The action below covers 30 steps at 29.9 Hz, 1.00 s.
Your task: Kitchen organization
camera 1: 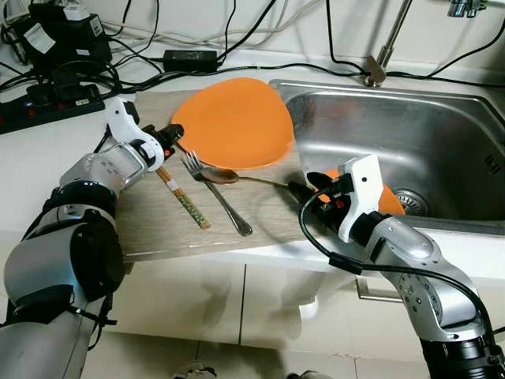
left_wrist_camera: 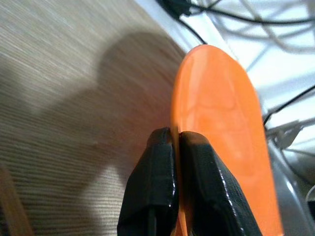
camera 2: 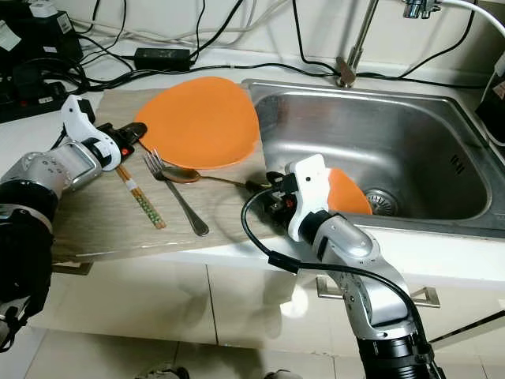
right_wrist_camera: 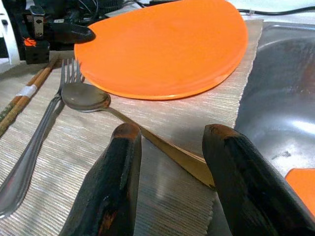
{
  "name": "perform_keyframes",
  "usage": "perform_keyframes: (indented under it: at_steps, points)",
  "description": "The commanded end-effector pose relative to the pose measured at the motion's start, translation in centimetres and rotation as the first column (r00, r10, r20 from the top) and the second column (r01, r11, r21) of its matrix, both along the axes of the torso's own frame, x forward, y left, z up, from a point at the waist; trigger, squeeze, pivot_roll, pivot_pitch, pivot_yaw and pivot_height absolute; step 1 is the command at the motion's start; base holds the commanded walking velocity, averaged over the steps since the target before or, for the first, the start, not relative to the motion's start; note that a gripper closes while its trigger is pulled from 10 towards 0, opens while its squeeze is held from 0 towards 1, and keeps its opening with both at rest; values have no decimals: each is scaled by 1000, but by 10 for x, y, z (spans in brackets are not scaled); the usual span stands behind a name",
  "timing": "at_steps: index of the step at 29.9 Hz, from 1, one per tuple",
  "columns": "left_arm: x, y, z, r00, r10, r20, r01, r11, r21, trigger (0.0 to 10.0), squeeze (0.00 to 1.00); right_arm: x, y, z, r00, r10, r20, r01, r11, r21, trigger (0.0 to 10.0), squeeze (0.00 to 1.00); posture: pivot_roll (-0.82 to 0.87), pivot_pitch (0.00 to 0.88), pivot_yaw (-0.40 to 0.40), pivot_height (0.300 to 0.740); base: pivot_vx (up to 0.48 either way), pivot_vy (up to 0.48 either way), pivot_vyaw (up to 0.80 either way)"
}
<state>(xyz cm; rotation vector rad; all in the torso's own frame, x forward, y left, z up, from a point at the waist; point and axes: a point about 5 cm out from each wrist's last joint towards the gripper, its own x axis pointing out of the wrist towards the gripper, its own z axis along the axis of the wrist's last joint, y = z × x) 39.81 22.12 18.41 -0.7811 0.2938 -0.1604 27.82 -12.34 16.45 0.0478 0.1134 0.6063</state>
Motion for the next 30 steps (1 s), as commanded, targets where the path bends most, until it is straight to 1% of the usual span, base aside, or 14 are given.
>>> perform_keyframes:
  at_steps: [1,2,3,5,7,9,10,11,12,13,14,21,27,30]
  points:
    - [-1,7,0,999,38,-5,-38,999,0,0,0,4,-5,6,999,-35,31,35,999,12,10000,0,-71,28,-15,740,0,0,0]
    - [1,7,10,998,40,45,-37,998,-57,0,0,10,-12,14,992,-106,61,102,993,64,10000,0,-70,27,-14,740,0,0,0]
    - [3,5,16,997,26,78,-19,996,-82,0,0,14,-16,19,985,-151,78,143,984,106,10000,0,-69,26,-15,740,0,0,0]
    - [3,3,20,995,11,103,-1,995,-99,0,0,17,-20,24,979,-183,88,170,975,141,10000,0,-69,26,-15,740,0,0,0]
    - [5,-8,29,987,-61,149,82,987,-140,0,0,24,-29,36,963,-252,97,221,942,254,10000,0,-64,25,-18,740,0,0,0]
    - [5,-16,34,978,-112,175,142,976,-165,0,0,28,-33,45,957,-275,92,232,916,329,10000,0,-60,23,-20,740,0,0,0]
    - [5,-21,36,971,-141,192,176,968,-178,0,0,30,-34,47,959,-271,88,224,907,356,10000,275,-58,21,-21,740,0,0,0]
    - [5,-23,38,966,-158,204,197,962,-188,0,0,31,-35,49,960,-267,85,218,902,373,10000,275,-58,20,-22,740,0,0,0]
    - [4,-26,39,961,-175,214,218,955,-200,0,0,32,-35,51,962,-261,80,210,895,394,10000,1000,-56,19,-24,740,0,0,0]
    - [4,-26,39,961,-175,214,218,955,-200,0,0,32,-35,51,962,-261,80,210,895,394,10000,1000,-56,19,-24,740,0,0,0]
    - [2,-34,41,946,-221,238,274,936,-219,0,0,34,-34,52,968,-241,65,190,881,434,10000,1000,-52,18,-27,740,0,0,0]
    - [-2,-42,47,920,-269,285,346,900,-265,0,0,40,-35,53,971,-233,45,188,871,454,10000,1000,-44,14,-36,740,0,0,0]
    - [-8,-40,49,901,-299,315,378,896,-232,0,0,45,-43,54,963,-268,12,231,854,466,10000,1000,-45,11,-42,740,0,0,0]
    - [-10,-39,48,897,-306,320,387,892,-232,0,0,45,-44,52,967,-254,-28,235,842,485,10000,1000,-46,10,-42,740,0,0,0]
